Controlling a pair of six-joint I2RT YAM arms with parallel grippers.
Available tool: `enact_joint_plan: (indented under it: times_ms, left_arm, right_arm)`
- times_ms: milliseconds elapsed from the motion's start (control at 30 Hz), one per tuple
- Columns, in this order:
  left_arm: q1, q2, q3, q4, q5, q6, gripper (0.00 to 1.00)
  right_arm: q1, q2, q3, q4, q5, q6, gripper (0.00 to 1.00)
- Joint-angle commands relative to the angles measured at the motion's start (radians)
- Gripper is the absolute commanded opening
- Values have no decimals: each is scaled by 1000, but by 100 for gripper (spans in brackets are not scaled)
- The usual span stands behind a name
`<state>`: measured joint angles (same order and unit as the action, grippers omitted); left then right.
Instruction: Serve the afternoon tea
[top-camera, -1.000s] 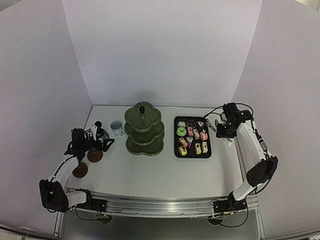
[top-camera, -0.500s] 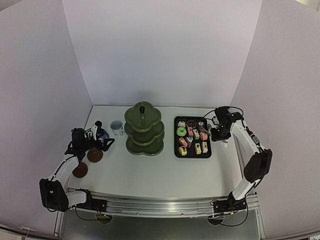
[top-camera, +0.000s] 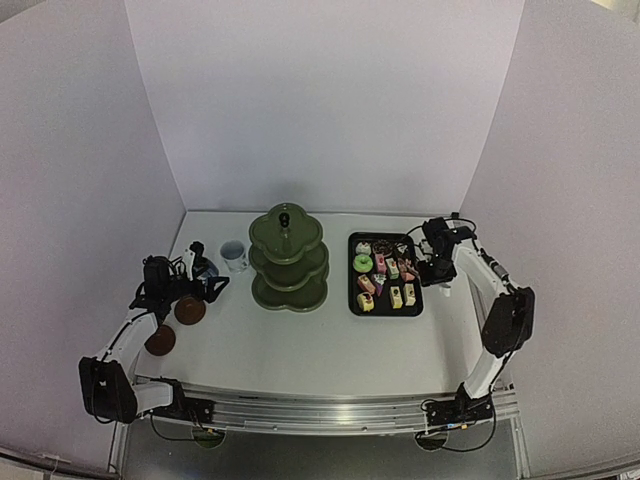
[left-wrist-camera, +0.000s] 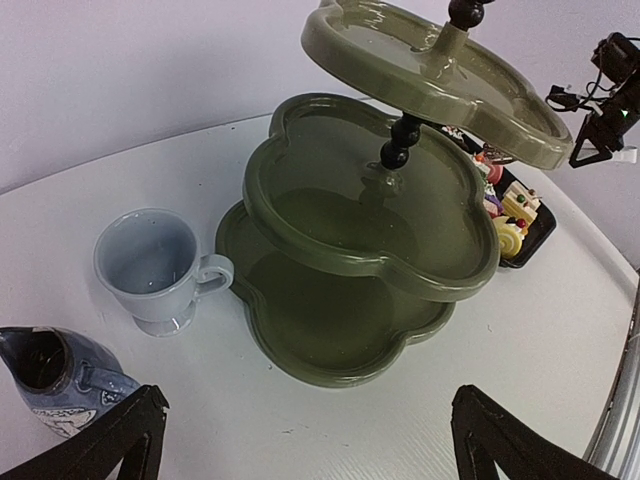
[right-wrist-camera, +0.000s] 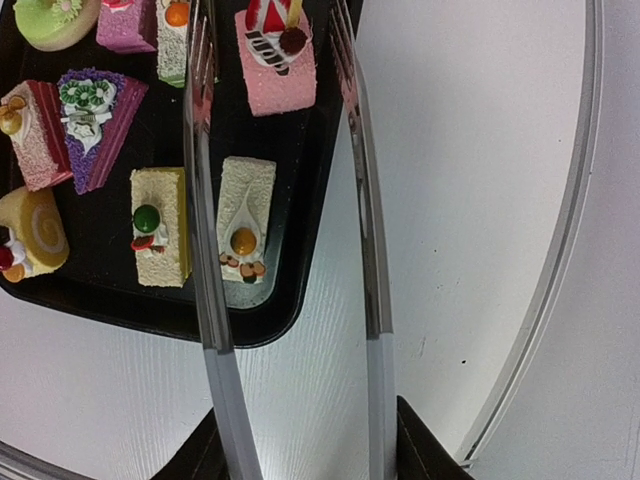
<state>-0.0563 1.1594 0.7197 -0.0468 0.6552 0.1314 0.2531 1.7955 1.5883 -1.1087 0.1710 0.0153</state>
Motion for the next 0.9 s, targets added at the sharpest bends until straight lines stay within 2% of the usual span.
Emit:
enact_joint_plan:
  times_ms: [0, 200, 300, 400, 600, 867]
  left_arm:
    - [-1, 1, 38, 34, 17, 11, 100]
    - [0, 3, 37, 32, 15, 11, 100]
    - [-1, 6, 37, 36, 15, 10, 100]
    - [-1, 6, 37, 39, 15, 11, 100]
    - [-1, 7, 37, 44, 15, 13, 100]
    - [0, 2, 33, 43, 8, 4, 100]
  right_arm:
    - [0, 32, 22, 22, 13, -8, 44]
    - [0, 34, 20, 22, 14, -7, 38]
    - [0, 24, 24, 22, 12, -4, 28]
    - [0, 6, 21, 21, 7, -6, 23]
    - [0, -36, 17, 19, 10, -7, 18]
    - [0, -137, 36, 16, 9, -7, 17]
